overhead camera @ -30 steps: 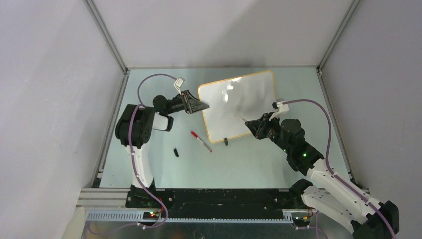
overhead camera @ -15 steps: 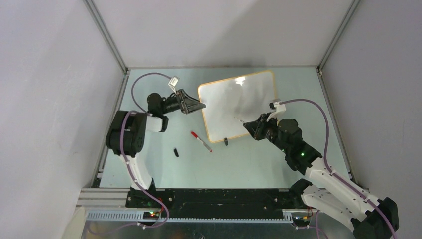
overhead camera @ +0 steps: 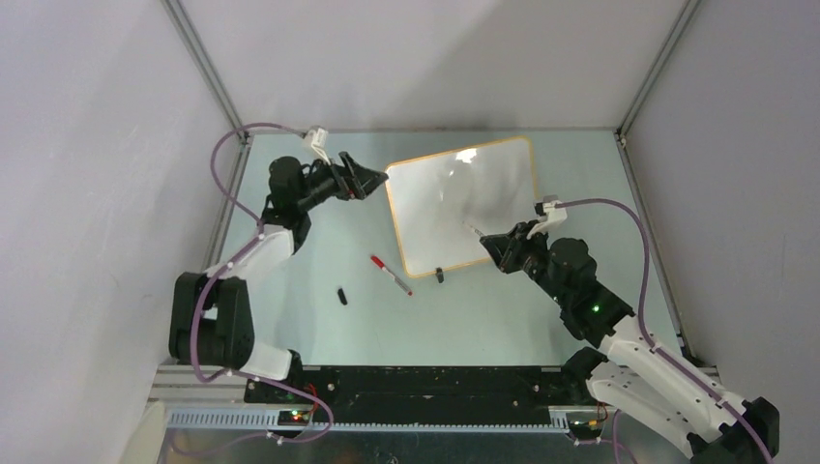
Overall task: Write a sentence on the whiteboard
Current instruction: Move the whiteboard to the center of the board, then hold the whiteboard on the whiteboard stand.
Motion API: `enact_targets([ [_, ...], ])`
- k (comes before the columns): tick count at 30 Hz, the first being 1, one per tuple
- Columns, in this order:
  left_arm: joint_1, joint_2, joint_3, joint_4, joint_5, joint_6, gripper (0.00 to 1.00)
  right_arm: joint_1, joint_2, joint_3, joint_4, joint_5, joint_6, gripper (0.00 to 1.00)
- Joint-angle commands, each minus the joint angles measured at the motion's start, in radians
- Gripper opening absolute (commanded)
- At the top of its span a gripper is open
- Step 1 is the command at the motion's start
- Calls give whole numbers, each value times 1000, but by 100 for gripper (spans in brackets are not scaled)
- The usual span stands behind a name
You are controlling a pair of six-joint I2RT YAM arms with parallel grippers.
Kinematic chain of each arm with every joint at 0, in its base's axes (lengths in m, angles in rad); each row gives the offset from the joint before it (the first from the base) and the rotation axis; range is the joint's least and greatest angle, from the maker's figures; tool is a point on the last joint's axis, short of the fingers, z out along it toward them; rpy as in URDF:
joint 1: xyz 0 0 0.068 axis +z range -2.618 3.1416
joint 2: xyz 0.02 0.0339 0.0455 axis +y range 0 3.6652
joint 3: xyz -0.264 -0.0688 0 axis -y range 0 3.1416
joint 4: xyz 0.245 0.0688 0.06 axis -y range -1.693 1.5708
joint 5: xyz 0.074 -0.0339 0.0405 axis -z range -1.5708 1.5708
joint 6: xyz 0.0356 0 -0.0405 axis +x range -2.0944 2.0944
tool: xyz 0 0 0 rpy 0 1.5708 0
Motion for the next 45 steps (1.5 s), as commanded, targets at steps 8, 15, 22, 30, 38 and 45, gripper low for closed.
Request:
enact_targets([
  [8, -12, -176, -45, 30, -501, 180, 99, 43, 42, -9, 56, 98, -56, 0],
  [15, 93, -185, 12, 106, -734, 135, 99, 56, 79, -9, 82, 108, -60, 0],
  [22, 123, -18, 351, -146, -626, 124, 99, 63, 90, -9, 87, 118, -63, 0],
  [30, 123, 135, 314, 77, -269, 6, 95, 67, 87, -8, 83, 132, -74, 0],
  [38, 110, 188, 271, 219, -68, -40, 93, 71, 87, -8, 87, 102, -65, 0],
  [45, 39, 203, 146, 378, -115, -41, 92, 85, 96, -7, 95, 109, -70, 0],
])
